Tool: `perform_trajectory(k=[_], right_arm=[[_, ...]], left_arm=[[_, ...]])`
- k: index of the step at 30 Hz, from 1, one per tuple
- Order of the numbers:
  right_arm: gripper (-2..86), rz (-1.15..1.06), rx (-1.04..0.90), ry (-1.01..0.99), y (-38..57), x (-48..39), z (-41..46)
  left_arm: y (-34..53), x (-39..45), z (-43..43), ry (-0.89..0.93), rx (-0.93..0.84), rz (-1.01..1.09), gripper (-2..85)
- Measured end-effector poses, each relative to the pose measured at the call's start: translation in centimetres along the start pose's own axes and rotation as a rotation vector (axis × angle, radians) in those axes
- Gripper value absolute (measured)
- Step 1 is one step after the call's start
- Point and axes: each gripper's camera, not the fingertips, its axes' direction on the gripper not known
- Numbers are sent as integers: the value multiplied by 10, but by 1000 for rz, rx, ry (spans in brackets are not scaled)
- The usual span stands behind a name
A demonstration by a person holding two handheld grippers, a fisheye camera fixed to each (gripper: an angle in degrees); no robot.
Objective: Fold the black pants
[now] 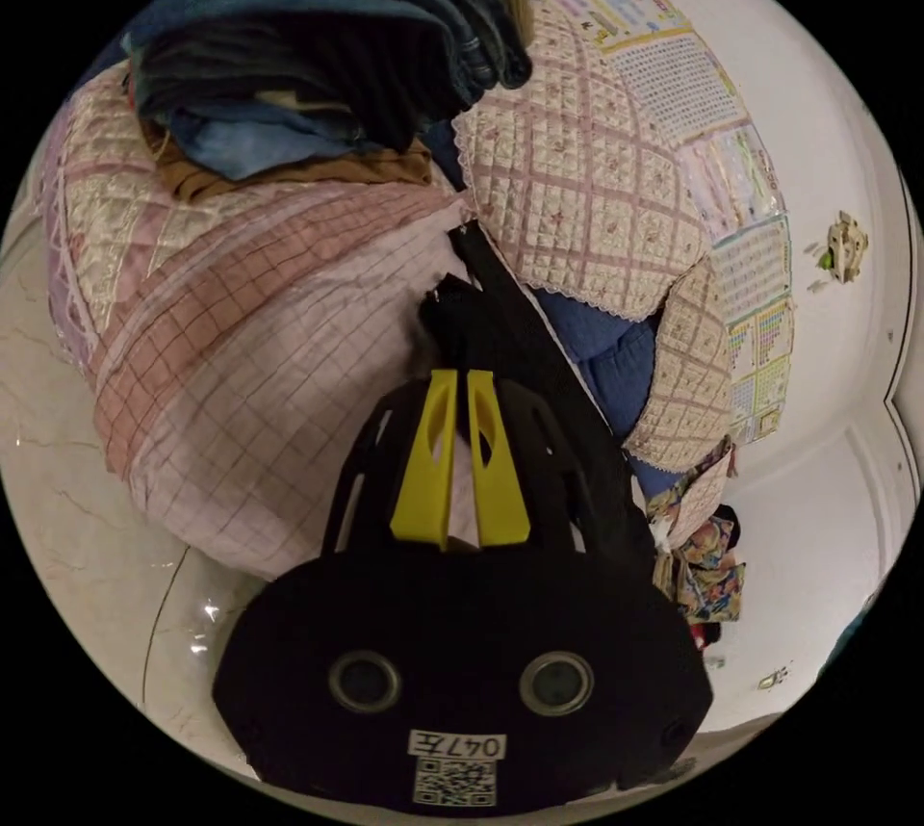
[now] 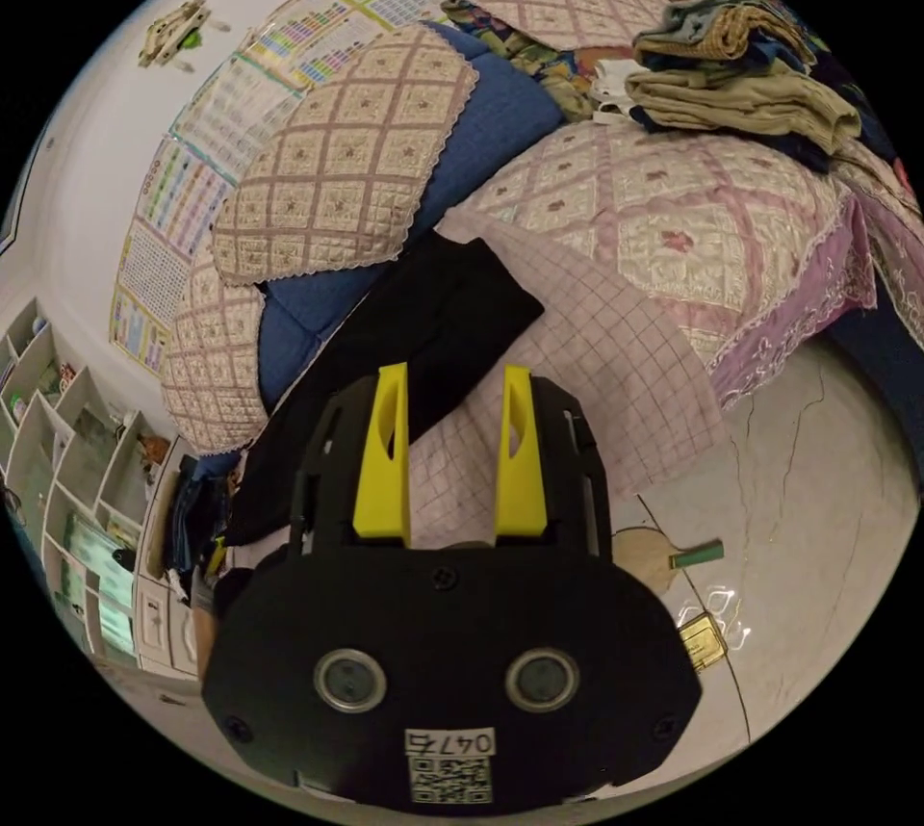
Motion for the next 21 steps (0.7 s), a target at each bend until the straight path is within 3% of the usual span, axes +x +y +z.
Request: perform_trajectory(k=[5,9,13,17,21], right_arm=[[144,82,-71,-116,-7,35,10],[151,100,-96,-66,-5,42,4],[121,148,-3,-58,10,51,-20],[110,176,-81,-24,8,61,1],[66,192,-40,-23,14,66,-6]], left_arm=[[-18,-1,-14,-7,18,62,-9],[-31,-1,-33,31,28,73,-9],[-32,-2,-55,31,55,106,-9],[-40,-16,-55,18,33,112,-9],[-53,-31,-51,47,27,82,-9]])
